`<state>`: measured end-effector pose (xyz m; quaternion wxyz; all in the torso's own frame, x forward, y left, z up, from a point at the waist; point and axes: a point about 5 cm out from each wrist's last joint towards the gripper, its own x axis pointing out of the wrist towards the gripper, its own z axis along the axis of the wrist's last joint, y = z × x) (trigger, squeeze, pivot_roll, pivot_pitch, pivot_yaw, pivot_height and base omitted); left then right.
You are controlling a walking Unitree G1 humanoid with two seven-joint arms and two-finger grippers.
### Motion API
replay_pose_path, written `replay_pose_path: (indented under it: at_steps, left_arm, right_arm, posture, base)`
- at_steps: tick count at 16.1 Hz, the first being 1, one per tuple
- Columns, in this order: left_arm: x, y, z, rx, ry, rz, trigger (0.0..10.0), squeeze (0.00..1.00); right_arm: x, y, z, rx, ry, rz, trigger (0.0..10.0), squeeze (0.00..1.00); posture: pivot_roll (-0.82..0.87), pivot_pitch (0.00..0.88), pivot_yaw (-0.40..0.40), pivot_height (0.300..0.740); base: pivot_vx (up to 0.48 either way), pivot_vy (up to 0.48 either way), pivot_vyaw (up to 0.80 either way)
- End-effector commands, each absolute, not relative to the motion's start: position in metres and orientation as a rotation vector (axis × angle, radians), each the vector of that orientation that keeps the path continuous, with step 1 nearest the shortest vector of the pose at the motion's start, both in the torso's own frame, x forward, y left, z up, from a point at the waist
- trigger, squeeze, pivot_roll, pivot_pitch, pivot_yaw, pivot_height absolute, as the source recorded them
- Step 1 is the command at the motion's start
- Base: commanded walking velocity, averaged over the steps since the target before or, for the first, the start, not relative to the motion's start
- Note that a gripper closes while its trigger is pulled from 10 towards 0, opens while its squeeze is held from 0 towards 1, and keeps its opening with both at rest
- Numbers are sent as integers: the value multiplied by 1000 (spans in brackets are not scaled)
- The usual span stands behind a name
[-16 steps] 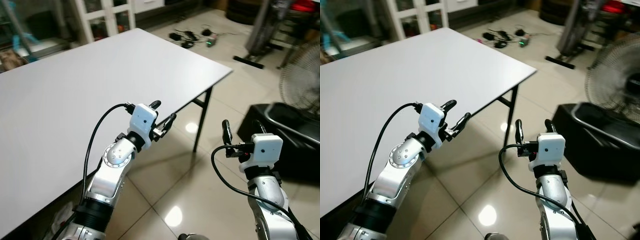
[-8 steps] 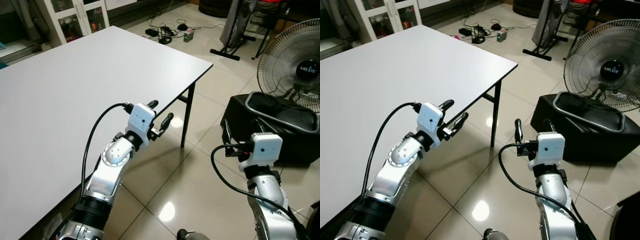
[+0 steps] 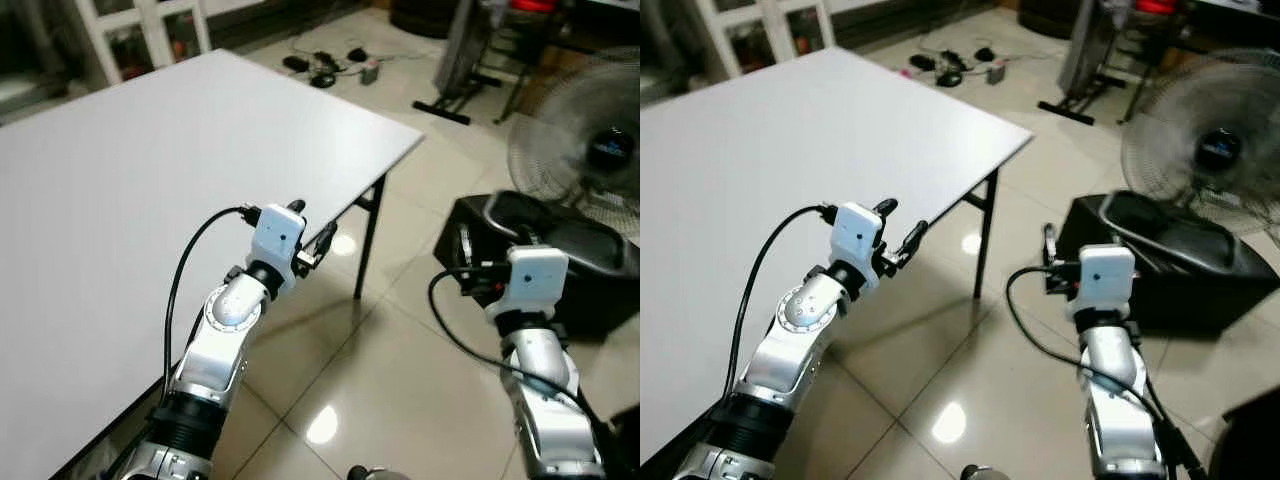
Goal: Setting the table
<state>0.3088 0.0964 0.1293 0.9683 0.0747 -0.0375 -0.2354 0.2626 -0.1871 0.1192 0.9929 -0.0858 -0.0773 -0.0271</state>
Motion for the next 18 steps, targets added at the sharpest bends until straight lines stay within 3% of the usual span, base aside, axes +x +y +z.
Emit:
replay_pose_path:
  at_steps: [1,18]
  left_arm:
    - [310,98,126,145,-49,-446,10000,0]
    - [314,99,125,153,-17,-405,10000,0]
  right_arm:
    - [264,-182,117,-180,-137,-43,10000,0]
    - [271,-181,113,-138,-78,-38,10000,0]
  posture:
    - [-37,0,-14,740]
    - [-34,0,-33,740]
  base:
    - [0,0,0]
    - [0,0,0]
